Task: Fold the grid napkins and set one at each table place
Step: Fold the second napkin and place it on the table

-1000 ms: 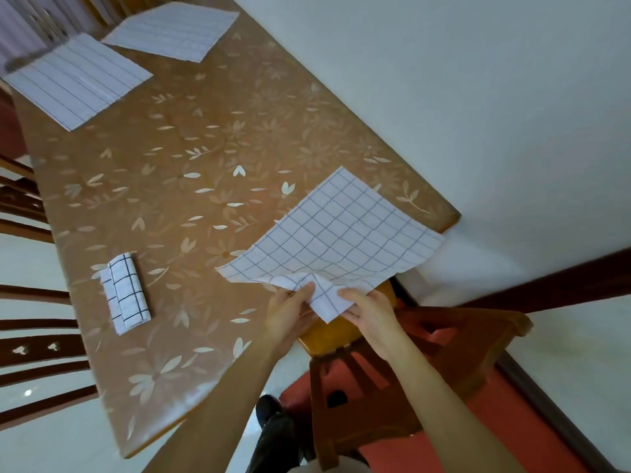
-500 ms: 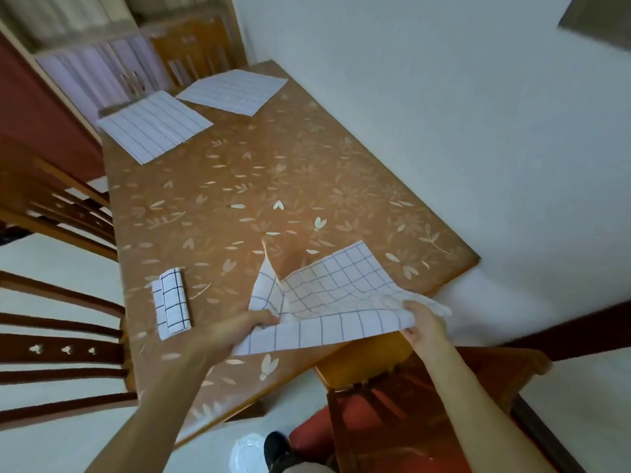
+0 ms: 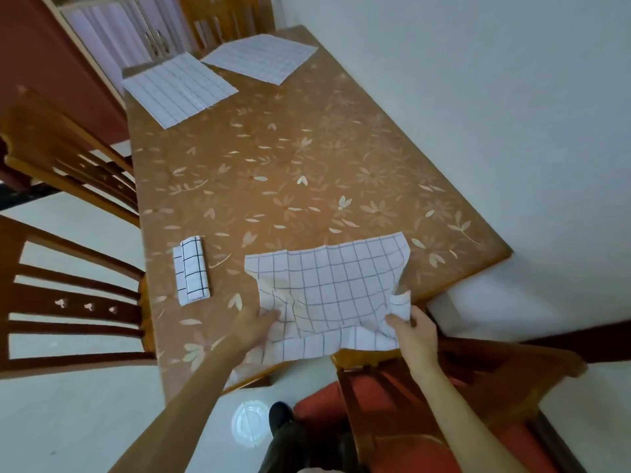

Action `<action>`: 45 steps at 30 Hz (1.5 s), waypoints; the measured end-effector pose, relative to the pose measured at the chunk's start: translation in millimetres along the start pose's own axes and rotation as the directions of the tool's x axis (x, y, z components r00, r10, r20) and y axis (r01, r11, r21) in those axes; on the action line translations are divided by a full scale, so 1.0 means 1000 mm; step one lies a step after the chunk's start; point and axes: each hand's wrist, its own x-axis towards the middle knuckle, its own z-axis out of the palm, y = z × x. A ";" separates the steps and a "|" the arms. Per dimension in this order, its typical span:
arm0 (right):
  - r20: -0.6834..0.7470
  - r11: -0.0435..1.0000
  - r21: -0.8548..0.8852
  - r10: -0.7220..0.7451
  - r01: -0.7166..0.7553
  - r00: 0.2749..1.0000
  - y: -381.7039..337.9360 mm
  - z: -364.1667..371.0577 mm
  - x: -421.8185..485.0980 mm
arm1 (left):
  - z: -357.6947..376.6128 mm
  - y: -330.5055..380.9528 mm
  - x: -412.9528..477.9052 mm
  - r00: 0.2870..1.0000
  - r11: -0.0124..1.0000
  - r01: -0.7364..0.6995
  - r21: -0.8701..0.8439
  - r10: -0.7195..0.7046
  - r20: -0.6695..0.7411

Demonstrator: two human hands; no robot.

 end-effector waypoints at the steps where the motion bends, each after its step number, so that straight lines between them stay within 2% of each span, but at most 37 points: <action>1: 0.037 0.996 -0.056 -0.070 0.072 0.997 -0.009 0.004 -0.004 | 0.001 0.005 -0.004 1.000 1.000 -0.010 -0.004 0.011 0.020; 3: 0.171 0.970 -0.085 -0.210 0.227 0.962 -0.032 0.015 -0.018 | 0.003 0.013 -0.009 0.997 0.998 -0.031 -0.052 0.035 0.069; 6: 0.430 0.876 -0.150 -0.360 0.458 0.828 -0.052 0.029 -0.030 | 0.006 0.019 -0.004 0.992 0.980 0.005 -0.197 0.019 0.122; 8: 0.571 0.802 -0.202 -0.370 0.562 0.733 -0.066 0.037 -0.039 | 0.002 0.038 -0.013 0.983 0.967 0.026 -0.254 0.022 0.185; 11: 0.704 0.676 -0.237 -0.376 0.698 0.603 -0.085 0.048 -0.052 | -0.004 0.063 -0.021 0.957 0.939 0.025 -0.344 0.077 0.280; 14: 0.757 0.617 -0.236 -0.368 0.751 0.540 -0.098 0.052 -0.058 | -0.013 0.078 -0.026 0.936 0.927 0.039 -0.374 0.097 0.338; 16: 0.726 0.597 -0.232 -0.419 0.768 0.546 -0.107 0.050 -0.059 | -0.017 0.080 -0.025 0.947 0.934 0.019 -0.357 0.098 0.306; 18: 0.655 0.609 -0.262 -0.458 0.749 0.602 -0.114 0.043 -0.058 | -0.021 0.082 -0.023 0.937 0.930 0.004 -0.368 0.125 0.325; 20: 0.572 0.689 -0.279 -0.440 0.669 0.692 -0.118 0.031 -0.053 | -0.026 0.089 -0.024 0.939 0.916 0.009 -0.401 0.131 0.319; 24: 0.344 0.877 -0.175 -0.372 0.448 0.862 -0.124 0.014 -0.041 | -0.040 0.102 -0.018 0.945 0.839 0.001 -0.545 0.178 0.275; 28: 0.231 0.958 -0.088 -0.246 0.272 0.941 -0.127 0.012 -0.031 | -0.046 0.109 -0.014 0.940 0.777 0.034 -0.628 0.190 0.285; 30: 0.210 0.976 -0.038 -0.202 0.214 0.957 -0.126 0.017 -0.025 | -0.044 0.108 -0.011 0.943 0.774 0.050 -0.632 0.172 0.286; 32: 0.197 0.975 -0.044 -0.205 0.218 0.959 -0.125 0.023 -0.017 | -0.043 0.108 -0.011 0.941 0.780 0.066 -0.623 0.160 0.300; 35: 0.175 0.958 -0.086 -0.258 0.275 0.950 -0.127 0.027 -0.011 | -0.045 0.104 -0.011 0.932 0.790 0.068 -0.610 0.167 0.321; 38: 0.127 0.933 -0.145 -0.314 0.330 0.941 -0.130 0.021 -0.005 | -0.055 0.099 -0.011 0.942 0.821 -0.006 -0.571 0.195 0.272; 40: 0.101 0.916 -0.187 -0.341 0.354 0.935 -0.136 0.017 -0.004 | -0.063 0.095 -0.010 0.921 0.845 -0.043 -0.532 0.240 0.307; 43: 0.074 0.913 -0.127 -0.381 0.387 0.922 -0.147 0.019 -0.012 | -0.064 0.087 -0.002 0.886 0.815 0.002 -0.579 0.267 0.379; 45: 0.020 0.858 -0.178 -0.487 0.482 0.873 -0.151 0.023 -0.023 | -0.062 0.091 -0.012 0.890 0.781 0.022 -0.624 0.269 0.369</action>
